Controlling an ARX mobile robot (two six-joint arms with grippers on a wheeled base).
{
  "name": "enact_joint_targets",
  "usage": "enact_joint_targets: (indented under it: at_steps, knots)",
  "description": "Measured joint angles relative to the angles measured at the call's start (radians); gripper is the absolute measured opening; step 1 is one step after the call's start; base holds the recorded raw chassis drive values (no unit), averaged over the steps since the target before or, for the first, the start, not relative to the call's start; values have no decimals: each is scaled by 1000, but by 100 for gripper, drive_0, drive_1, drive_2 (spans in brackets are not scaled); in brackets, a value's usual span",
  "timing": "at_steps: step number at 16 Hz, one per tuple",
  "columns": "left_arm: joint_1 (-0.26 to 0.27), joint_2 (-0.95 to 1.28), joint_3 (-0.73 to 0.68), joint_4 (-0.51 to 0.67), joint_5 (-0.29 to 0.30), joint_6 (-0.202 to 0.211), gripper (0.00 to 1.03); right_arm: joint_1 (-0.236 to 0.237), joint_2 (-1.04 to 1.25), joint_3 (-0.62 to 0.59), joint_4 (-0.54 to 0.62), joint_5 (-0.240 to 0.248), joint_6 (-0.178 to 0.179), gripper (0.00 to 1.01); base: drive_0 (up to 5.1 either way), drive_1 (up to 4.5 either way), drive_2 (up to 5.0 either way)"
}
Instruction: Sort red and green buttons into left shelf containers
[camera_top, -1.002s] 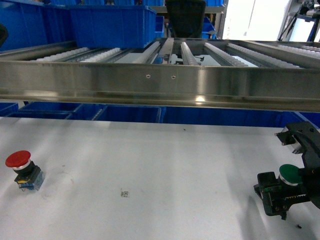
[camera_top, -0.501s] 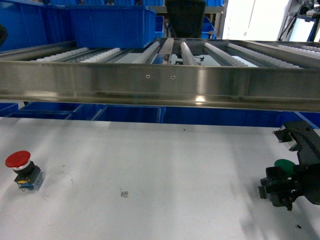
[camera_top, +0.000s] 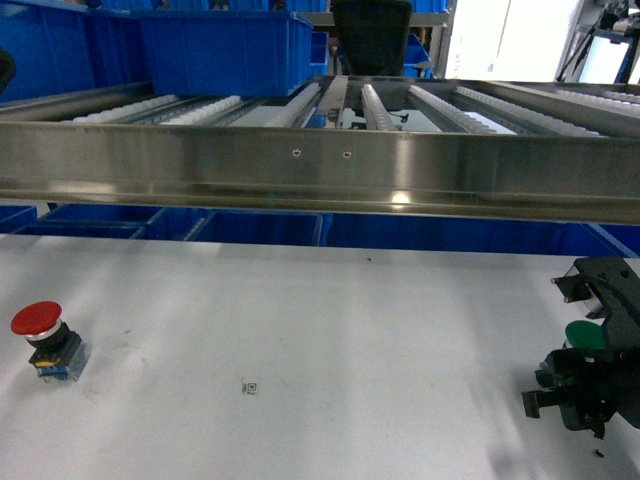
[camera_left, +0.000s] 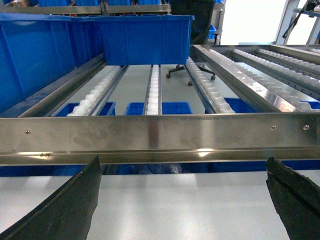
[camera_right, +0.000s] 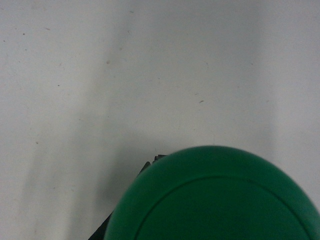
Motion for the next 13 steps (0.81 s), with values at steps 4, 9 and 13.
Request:
enact_joint_targets:
  at_steps: [4, 9, 13]
  knots:
    - [0, 0, 0, 0, 0, 0, 98, -12, -130, -111, 100, -10, 5, 27, 0, 0, 0]
    - [0, 0, 0, 0, 0, 0, 98, -75, -407, -314, 160, -48, -11, 27, 0, 0, 0]
    - [0, 0, 0, 0, 0, 0, 98, -56, -1035, -619, -142, -74, -22, 27, 0, 0, 0]
